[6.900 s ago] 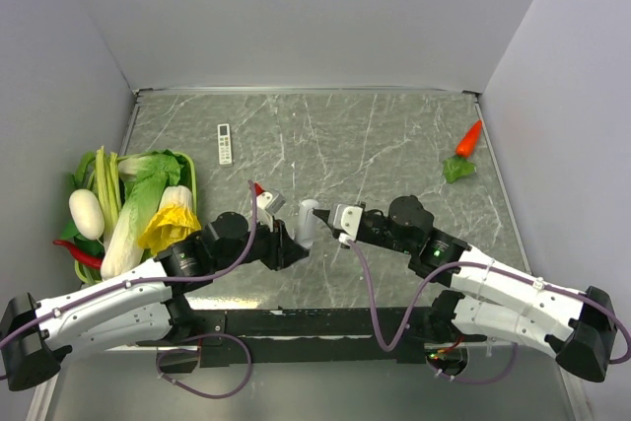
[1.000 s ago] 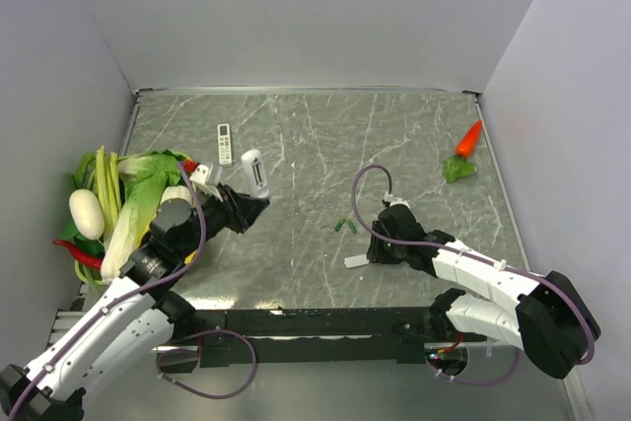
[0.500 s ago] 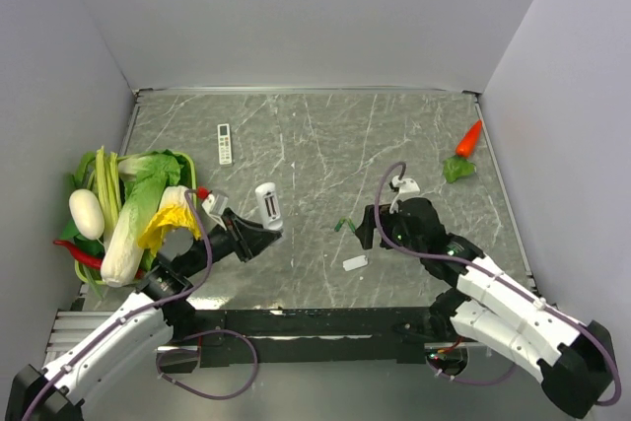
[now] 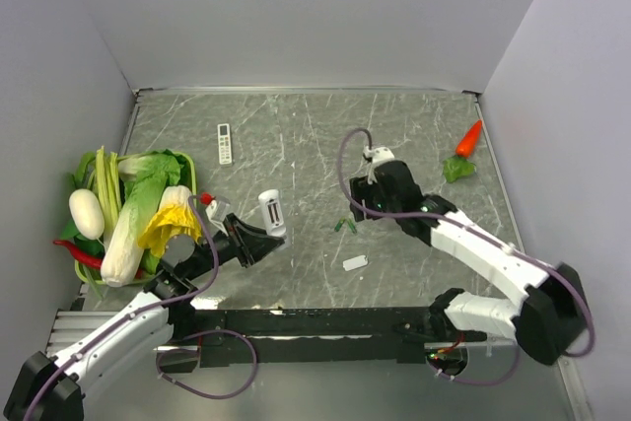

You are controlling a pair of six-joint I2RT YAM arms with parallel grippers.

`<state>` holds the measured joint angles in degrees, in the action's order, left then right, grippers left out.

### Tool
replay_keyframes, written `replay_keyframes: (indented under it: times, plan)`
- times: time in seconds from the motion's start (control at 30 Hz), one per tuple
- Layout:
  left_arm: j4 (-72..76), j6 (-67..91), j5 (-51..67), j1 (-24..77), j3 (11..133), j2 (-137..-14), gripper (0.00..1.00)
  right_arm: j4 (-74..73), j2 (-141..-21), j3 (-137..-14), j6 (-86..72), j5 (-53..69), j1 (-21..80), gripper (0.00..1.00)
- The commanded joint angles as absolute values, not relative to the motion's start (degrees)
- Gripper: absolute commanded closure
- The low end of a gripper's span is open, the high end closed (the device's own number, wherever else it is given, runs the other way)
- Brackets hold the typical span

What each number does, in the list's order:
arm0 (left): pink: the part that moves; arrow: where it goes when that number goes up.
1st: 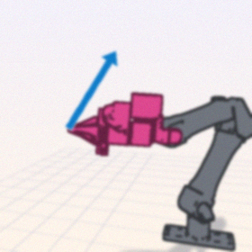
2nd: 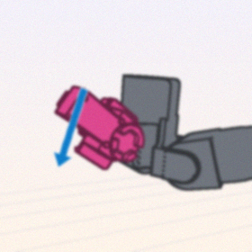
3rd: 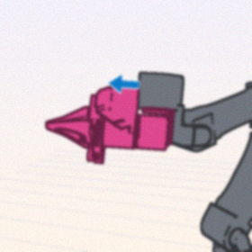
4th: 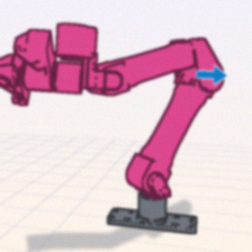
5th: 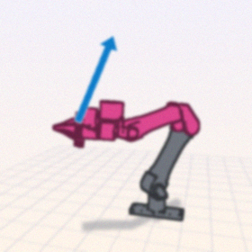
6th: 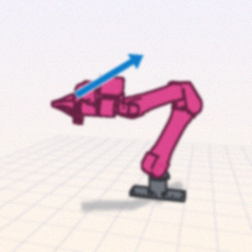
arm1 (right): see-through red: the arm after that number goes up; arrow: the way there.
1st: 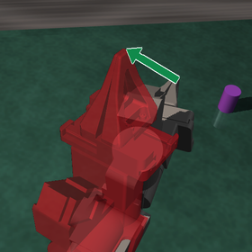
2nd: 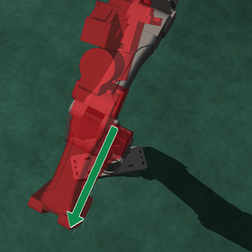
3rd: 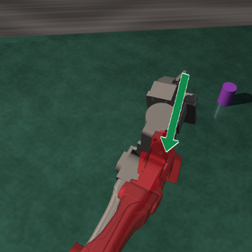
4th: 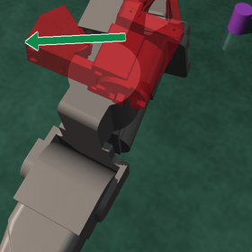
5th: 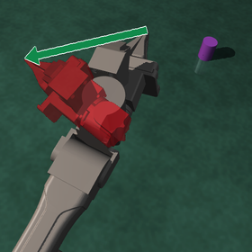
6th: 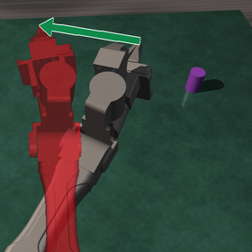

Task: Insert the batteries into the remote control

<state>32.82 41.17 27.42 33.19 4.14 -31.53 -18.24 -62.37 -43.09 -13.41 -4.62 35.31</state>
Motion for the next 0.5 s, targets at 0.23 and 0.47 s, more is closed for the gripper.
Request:
replay_keyframes:
  times: [0.23, 0.47]
  plan:
    - [32.4, 39.7, 25.8, 33.0, 4.4, -29.6, 0.99, -22.5, -80.2, -54.7, -14.8, 3.2, 33.9, 0.46]
    - [31.3, 39.8, 25.7, 33.1, 4.5, -30.1, 0.99, -20.5, -88.3, -56.5, -23.2, 4.1, 34.5, 0.53]
